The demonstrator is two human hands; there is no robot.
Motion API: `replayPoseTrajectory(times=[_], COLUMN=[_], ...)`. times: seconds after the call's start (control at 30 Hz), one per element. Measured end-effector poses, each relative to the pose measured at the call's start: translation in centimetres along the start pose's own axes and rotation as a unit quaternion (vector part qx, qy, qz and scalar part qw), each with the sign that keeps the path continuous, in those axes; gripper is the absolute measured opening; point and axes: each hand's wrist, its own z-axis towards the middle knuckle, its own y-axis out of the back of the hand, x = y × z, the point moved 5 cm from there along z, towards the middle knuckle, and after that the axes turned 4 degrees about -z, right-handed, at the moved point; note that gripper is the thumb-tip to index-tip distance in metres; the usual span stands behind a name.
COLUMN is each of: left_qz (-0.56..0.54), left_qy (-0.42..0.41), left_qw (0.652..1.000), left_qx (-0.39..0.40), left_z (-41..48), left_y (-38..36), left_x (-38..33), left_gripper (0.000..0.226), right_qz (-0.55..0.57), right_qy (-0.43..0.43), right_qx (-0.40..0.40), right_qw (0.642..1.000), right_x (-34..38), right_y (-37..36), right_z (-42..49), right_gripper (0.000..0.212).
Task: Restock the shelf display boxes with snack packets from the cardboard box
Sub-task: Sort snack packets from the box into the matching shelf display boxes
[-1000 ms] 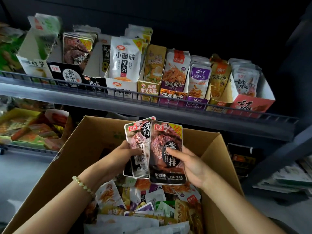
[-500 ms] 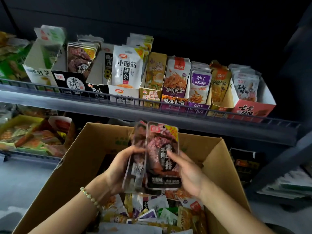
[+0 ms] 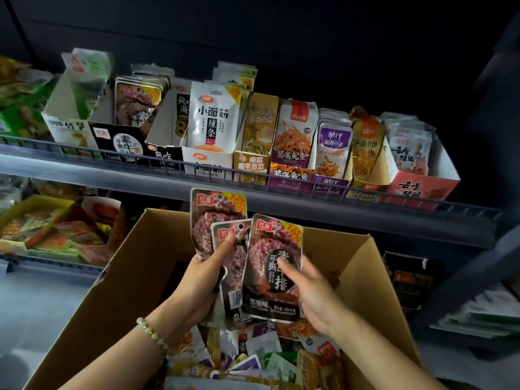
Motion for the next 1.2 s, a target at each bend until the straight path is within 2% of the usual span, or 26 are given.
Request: replayPoseTrajectory(times=[0.1, 0.17, 0.23, 0.3, 0.37, 0.5, 0.57, 0.67, 0.77, 0.9, 1.03, 1.2], left_qz=[-0.028, -0.045, -0.007, 0.052, 0.057, 0.011, 0.013, 0.053, 0.077, 0.151, 0.194, 0.229], left_qy=[0.05, 0.076, 0.09, 0.093, 0.091, 0.102, 0.106, 0.091, 0.072, 0.015, -0.081, -0.152], left_qw=[0.998, 0.995, 0.993, 0.989, 0.986, 0.982, 0.982, 0.984, 0.985, 0.981, 0.975, 0.961], left_qx=[0.032, 0.047, 0.073, 0.099, 0.128, 0.156, 0.159, 0.144, 0.138, 0.118, 0.074, 0.033], left_z=[0.1, 0.2, 0.0, -0.2, -0.1, -0.3, -0.6, -0.8, -0.5, 0.2, 0.1, 0.2], left_y=[0.0, 0.3, -0.1, -0.7, -1.2, -1.6, -1.9, -2.4, -2.6, -1.8, -1.4, -1.0], left_x=[-0.3, -0.3, 0.3, 1.2, 1.5, 1.4, 1.5, 1.8, 2.0, 1.9, 0.4, -1.8], left_gripper=[0.038, 0.045, 0.052, 0.056, 0.057, 0.055, 0.049, 0.045, 0.038, 0.038, 0.043, 0.063], right_qz=[0.028, -0.007, -0.078, -0.127, -0.104, -0.018, -0.021, -0.073, -0.043, 0.01, 0.002, -0.001], right_qy=[0.052, 0.117, 0.168, 0.178, 0.14, 0.027, 0.016, 0.063, 0.069, 0.029, 0.028, 0.051], right_qx=[-0.052, -0.138, -0.178, -0.149, -0.074, 0.058, 0.018, -0.074, -0.077, -0.023, -0.009, 0.014], right_qw=[0.997, 0.983, 0.967, 0.964, 0.982, 0.998, 0.999, 0.993, 0.994, 0.999, 1.0, 0.999], right_x=[1.5, 3.6, 4.9, 5.1, 4.3, 2.6, 1.9, 1.6, 1.1, 0.0, 0.1, 1.3], right_y=[1.9, 3.9, 4.4, 3.4, 2.0, -0.3, -0.2, 0.7, 0.2, -0.5, -0.7, -2.0], right_z=[0.1, -0.3, -1.0, -1.5, -1.7, -1.5, -1.0, -0.4, -0.5, 0.0, 0.3, 0.2], right_gripper=[0.034, 0.039, 0.051, 0.039, 0.028, 0.036, 0.043, 0.06, 0.073, 0.105, 0.089, 0.051])
